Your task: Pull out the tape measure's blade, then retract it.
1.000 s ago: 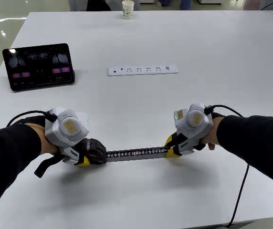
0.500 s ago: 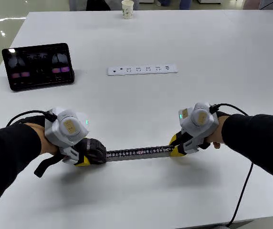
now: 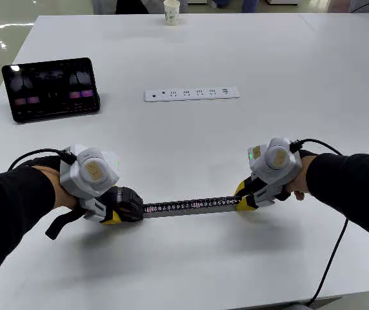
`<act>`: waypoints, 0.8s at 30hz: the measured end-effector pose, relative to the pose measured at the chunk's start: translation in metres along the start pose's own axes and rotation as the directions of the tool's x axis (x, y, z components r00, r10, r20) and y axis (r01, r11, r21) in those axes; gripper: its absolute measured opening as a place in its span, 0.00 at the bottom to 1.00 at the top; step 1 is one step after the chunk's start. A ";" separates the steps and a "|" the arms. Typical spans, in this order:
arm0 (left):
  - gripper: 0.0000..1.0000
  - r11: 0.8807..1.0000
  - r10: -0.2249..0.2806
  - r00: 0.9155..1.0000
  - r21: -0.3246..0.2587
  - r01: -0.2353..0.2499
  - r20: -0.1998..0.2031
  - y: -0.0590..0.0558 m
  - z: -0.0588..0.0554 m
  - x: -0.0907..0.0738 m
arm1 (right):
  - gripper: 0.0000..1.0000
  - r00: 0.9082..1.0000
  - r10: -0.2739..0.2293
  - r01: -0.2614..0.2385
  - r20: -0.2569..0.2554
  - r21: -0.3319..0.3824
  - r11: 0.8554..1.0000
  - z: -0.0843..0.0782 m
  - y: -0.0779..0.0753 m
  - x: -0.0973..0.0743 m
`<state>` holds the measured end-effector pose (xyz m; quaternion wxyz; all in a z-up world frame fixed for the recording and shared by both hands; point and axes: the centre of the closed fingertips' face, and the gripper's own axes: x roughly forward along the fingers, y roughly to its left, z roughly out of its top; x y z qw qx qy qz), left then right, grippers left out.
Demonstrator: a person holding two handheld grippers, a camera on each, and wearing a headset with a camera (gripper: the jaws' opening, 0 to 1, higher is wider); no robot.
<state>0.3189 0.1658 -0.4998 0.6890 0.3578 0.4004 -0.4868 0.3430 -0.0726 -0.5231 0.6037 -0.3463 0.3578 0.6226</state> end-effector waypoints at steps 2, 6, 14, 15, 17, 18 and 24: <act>0.33 1.000 0.000 1.000 0.001 0.000 0.000 0.000 0.000 0.000 | 0.11 1.000 -0.001 0.001 0.001 0.004 1.000 -0.002 -0.001 -0.001; 0.33 1.000 0.000 1.000 0.000 0.000 0.000 0.000 0.000 0.000 | 0.11 1.000 -0.001 0.001 -0.003 0.006 1.000 -0.004 -0.001 -0.003; 0.33 1.000 0.000 1.000 0.001 0.000 0.000 0.000 0.000 0.000 | 0.11 1.000 -0.002 0.003 -0.005 0.017 1.000 -0.008 -0.002 -0.005; 0.33 1.000 0.000 1.000 0.001 0.000 0.000 0.000 0.000 0.000 | 0.11 1.000 -0.003 0.003 -0.005 0.017 1.000 -0.008 -0.002 -0.006; 0.33 1.000 0.000 1.000 0.001 0.000 0.000 0.000 0.000 0.000 | 0.11 1.000 -0.003 0.003 -0.005 0.019 1.000 -0.009 -0.001 -0.006; 0.33 1.000 0.000 1.000 0.001 0.000 0.000 -0.001 0.000 0.000 | 0.11 1.000 -0.004 0.004 -0.006 0.019 1.000 -0.009 -0.001 -0.007; 0.33 1.000 0.000 1.000 0.004 0.000 -0.002 -0.001 0.000 -0.001 | 0.11 1.000 -0.004 0.005 -0.009 0.020 1.000 -0.013 -0.001 -0.009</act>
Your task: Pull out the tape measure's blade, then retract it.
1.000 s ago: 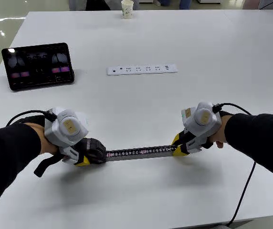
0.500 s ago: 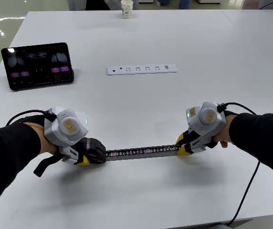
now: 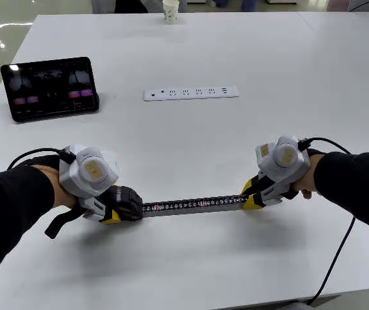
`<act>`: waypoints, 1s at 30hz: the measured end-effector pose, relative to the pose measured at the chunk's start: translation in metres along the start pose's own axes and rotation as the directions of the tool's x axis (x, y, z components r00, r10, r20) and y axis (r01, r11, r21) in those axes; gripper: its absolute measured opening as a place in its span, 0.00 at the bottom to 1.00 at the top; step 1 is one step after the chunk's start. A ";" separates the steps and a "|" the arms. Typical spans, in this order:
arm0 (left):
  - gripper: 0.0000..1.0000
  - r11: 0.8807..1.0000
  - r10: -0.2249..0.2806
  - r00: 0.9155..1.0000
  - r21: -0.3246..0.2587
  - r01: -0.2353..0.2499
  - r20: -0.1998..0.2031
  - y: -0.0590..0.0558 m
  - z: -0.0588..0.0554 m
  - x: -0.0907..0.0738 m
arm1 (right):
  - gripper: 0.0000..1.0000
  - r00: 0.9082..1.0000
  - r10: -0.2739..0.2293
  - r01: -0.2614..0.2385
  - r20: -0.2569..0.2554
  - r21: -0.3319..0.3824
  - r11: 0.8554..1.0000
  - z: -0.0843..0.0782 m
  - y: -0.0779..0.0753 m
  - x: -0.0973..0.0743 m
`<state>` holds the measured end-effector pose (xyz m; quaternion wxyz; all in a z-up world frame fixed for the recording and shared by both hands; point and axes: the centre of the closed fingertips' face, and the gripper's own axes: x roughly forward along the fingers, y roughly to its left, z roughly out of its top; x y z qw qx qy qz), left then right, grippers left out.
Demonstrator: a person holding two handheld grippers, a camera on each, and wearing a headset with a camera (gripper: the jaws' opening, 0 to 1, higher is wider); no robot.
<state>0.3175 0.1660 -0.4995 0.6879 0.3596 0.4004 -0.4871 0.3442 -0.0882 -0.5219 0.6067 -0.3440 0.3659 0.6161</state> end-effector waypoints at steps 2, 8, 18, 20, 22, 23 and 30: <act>0.33 1.000 0.001 1.000 0.000 -0.001 0.001 0.000 0.000 0.000 | 0.11 1.000 -0.001 0.001 -0.001 0.004 1.000 -0.002 0.000 -0.001; 0.33 1.000 0.001 1.000 0.001 -0.001 0.000 0.000 0.000 0.000 | 0.11 1.000 -0.003 0.003 -0.008 0.004 1.000 -0.004 0.000 -0.003; 0.33 1.000 0.003 1.000 0.001 -0.003 0.000 0.000 0.000 -0.001 | 0.11 1.000 -0.001 0.001 -0.018 0.005 1.000 -0.007 0.001 -0.007; 0.33 1.000 0.003 1.000 0.002 -0.003 -0.001 0.000 0.000 -0.001 | 0.11 1.000 -0.003 0.003 -0.017 0.006 1.000 -0.007 0.001 -0.007; 0.33 1.000 0.004 1.000 0.002 -0.004 -0.001 0.000 0.000 -0.001 | 0.11 1.000 -0.004 0.004 -0.016 0.007 1.000 -0.007 0.001 -0.007; 0.33 1.000 0.004 1.000 0.002 -0.004 -0.001 0.000 0.000 -0.001 | 0.11 1.000 -0.004 0.004 -0.016 0.007 1.000 -0.007 0.001 -0.007; 0.33 1.000 0.005 1.000 0.003 -0.005 -0.001 0.000 0.000 0.000 | 0.11 1.000 -0.005 0.005 -0.016 0.011 1.000 -0.008 0.001 -0.007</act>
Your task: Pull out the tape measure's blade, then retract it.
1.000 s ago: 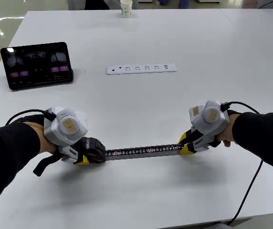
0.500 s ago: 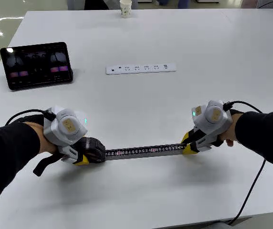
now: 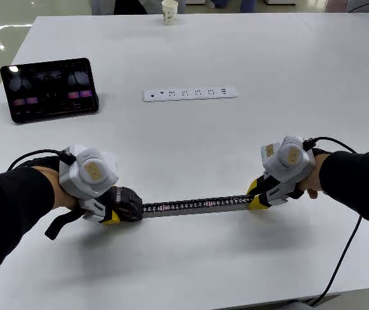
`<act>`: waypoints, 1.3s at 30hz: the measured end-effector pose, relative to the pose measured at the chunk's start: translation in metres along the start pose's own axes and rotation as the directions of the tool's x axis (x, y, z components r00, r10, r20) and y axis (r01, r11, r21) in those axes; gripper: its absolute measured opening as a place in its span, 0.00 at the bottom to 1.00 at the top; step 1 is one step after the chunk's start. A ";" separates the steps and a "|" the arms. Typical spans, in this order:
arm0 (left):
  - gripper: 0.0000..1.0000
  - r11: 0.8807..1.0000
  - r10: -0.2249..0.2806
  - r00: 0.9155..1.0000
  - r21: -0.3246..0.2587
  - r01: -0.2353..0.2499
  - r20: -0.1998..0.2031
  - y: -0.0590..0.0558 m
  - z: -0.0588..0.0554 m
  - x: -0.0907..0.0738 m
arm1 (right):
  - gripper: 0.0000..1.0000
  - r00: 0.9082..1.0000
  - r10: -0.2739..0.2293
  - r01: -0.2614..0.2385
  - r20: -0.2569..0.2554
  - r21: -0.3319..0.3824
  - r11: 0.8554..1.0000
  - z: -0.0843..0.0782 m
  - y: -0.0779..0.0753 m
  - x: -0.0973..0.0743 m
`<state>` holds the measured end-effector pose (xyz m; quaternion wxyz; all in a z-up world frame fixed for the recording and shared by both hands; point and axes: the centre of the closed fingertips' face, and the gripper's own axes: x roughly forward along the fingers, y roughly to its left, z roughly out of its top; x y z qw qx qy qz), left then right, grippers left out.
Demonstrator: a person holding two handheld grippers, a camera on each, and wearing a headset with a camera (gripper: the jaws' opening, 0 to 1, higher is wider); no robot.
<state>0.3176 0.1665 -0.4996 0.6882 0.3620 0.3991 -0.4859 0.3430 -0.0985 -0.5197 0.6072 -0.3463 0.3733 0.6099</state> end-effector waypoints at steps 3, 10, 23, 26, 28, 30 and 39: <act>0.33 1.000 0.001 1.000 0.000 -0.001 0.000 0.000 0.000 0.000 | 0.11 1.000 -0.001 0.001 0.001 0.003 1.000 -0.001 0.000 0.000; 0.33 1.000 0.001 1.000 0.002 -0.001 -0.001 0.002 -0.001 0.002 | 0.11 1.000 -0.001 0.001 0.003 0.006 1.000 -0.002 -0.003 0.001; 0.33 1.000 0.004 1.000 0.008 -0.004 0.000 0.004 -0.002 0.004 | 0.11 1.000 -0.004 0.004 0.000 0.008 1.000 -0.003 -0.003 0.001; 0.33 1.000 0.005 1.000 0.027 -0.005 0.000 0.003 -0.001 0.004 | 0.11 1.000 -0.002 0.002 0.004 0.029 1.000 -0.002 -0.002 0.000; 0.33 1.000 0.005 1.000 0.028 -0.005 0.001 0.002 -0.001 0.003 | 0.11 1.000 0.004 -0.004 0.005 0.042 0.999 -0.002 -0.001 0.000; 0.33 1.000 0.004 1.000 0.026 -0.004 0.000 0.001 0.000 0.003 | 0.11 1.000 0.006 -0.007 0.006 0.044 0.999 -0.003 -0.001 0.000; 0.34 0.999 0.011 1.000 0.035 -0.010 -0.012 0.001 0.000 0.002 | 0.12 1.000 -0.008 0.008 -0.007 0.036 0.999 -0.002 -0.002 0.002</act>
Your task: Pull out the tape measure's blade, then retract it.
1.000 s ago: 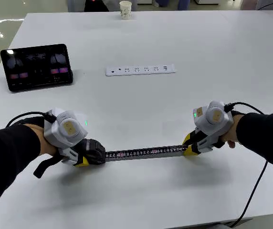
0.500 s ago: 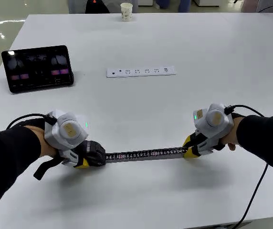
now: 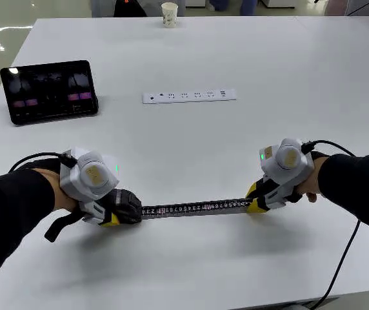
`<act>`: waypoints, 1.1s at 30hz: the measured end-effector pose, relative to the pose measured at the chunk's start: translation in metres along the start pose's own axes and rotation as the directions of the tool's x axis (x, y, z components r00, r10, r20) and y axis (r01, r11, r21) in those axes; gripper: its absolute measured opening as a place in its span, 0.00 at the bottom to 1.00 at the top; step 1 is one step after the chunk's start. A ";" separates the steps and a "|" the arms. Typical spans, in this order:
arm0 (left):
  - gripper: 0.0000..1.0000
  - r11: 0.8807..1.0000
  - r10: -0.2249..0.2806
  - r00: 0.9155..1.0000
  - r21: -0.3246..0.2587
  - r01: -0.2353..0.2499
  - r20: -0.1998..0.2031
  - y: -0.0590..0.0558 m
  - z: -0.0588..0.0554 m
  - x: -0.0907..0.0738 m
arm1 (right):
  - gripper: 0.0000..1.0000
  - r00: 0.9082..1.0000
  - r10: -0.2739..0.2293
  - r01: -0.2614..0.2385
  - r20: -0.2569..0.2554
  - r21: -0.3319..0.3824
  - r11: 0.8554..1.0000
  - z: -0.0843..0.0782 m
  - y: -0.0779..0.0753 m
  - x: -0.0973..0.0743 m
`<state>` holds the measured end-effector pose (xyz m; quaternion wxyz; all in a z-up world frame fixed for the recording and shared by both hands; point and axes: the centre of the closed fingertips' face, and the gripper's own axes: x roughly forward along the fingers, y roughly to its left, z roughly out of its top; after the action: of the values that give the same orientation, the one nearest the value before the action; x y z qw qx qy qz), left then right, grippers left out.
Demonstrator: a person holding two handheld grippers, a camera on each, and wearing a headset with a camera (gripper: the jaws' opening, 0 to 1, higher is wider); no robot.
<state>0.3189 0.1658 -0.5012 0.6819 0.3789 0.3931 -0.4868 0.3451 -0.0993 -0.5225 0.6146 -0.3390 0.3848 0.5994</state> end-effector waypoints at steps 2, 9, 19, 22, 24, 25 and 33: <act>0.34 0.999 0.009 1.000 0.034 -0.008 -0.009 -0.001 -0.001 -0.002 | 0.12 1.000 -0.011 0.010 -0.022 -0.032 0.999 0.000 0.001 0.001; 0.35 0.999 0.032 0.999 -0.004 -0.032 -0.009 0.004 -0.005 -0.009 | 0.14 0.998 -0.039 0.036 -0.047 -0.056 0.998 0.000 0.001 0.000; 0.48 0.961 0.106 0.993 -0.263 -0.089 0.054 0.014 -0.017 -0.027 | 0.24 0.983 -0.169 0.165 0.065 0.062 0.984 0.012 -0.007 -0.013; 0.55 0.938 0.132 0.988 -0.334 -0.097 0.085 0.015 -0.019 -0.032 | 0.25 0.978 -0.189 0.178 0.085 0.127 0.976 0.008 -0.004 -0.018; 0.57 0.926 0.149 0.984 -0.362 -0.103 0.102 0.016 -0.019 -0.035 | 0.29 0.975 -0.202 0.182 0.095 0.184 0.966 0.007 0.000 -0.022; 0.58 0.920 0.158 0.981 -0.377 -0.106 0.109 0.015 -0.021 -0.037 | 0.31 0.974 -0.204 0.175 0.100 0.238 0.955 0.003 0.000 -0.022; 0.67 0.856 0.234 0.957 -0.503 -0.120 0.171 0.009 -0.029 -0.053 | 0.50 0.932 -0.316 0.237 0.175 0.364 0.901 0.001 0.012 -0.051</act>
<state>0.3111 0.2137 -0.4640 0.8374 0.1717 0.3863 -0.3466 0.3341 -0.1222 -0.4770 0.7830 -0.2090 0.3555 0.4657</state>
